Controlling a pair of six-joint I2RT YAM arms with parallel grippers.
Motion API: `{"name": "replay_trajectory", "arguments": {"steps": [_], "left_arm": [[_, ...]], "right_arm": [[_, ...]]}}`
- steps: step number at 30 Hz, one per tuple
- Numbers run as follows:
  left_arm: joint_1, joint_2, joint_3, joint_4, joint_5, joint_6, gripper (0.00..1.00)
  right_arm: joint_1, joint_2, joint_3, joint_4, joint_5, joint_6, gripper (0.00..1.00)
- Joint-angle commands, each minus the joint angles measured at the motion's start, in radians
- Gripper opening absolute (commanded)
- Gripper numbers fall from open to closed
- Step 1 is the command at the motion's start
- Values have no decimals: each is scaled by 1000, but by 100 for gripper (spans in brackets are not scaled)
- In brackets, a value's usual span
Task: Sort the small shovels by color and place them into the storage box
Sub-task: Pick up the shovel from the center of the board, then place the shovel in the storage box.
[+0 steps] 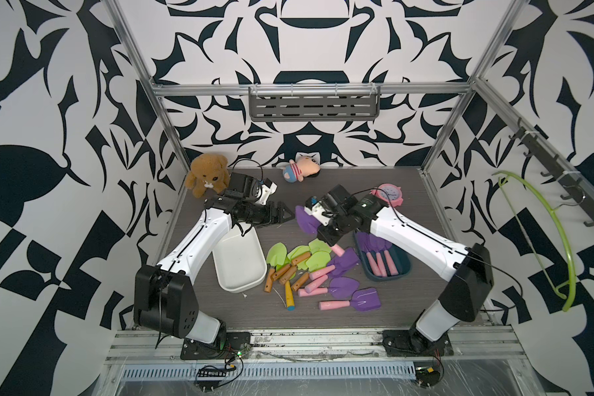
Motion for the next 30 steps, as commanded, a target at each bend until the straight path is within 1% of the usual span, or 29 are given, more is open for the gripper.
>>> {"name": "replay_trajectory", "arguments": {"steps": [1,5,8,14,21,24,27,30], "left_arm": [[1,3,-72,27,-58,157,89],[1,-13,-110,46,-10,193,90],[1,-17,-111,49,-3,192,90],[1,-19,-118,44,-3,194,91],[1,-23,-124,45,-3,197,90],[1,-22,-125,43,-5,198,90],[1,-22,-124,42,-5,200,90],[1,-21,-119,35,-6,208,90]], "right_arm": [[-127,-91,-75,-93,102,117,0],[-249,-121,-162,-153,155,161,0],[-295,-98,-201,-148,180,168,0],[-319,-9,-244,-92,217,197,0],[-341,6,-321,27,213,225,0],[-345,16,-346,71,202,229,2],[-346,31,-353,97,201,234,8],[-347,40,-354,106,197,237,23]]}}
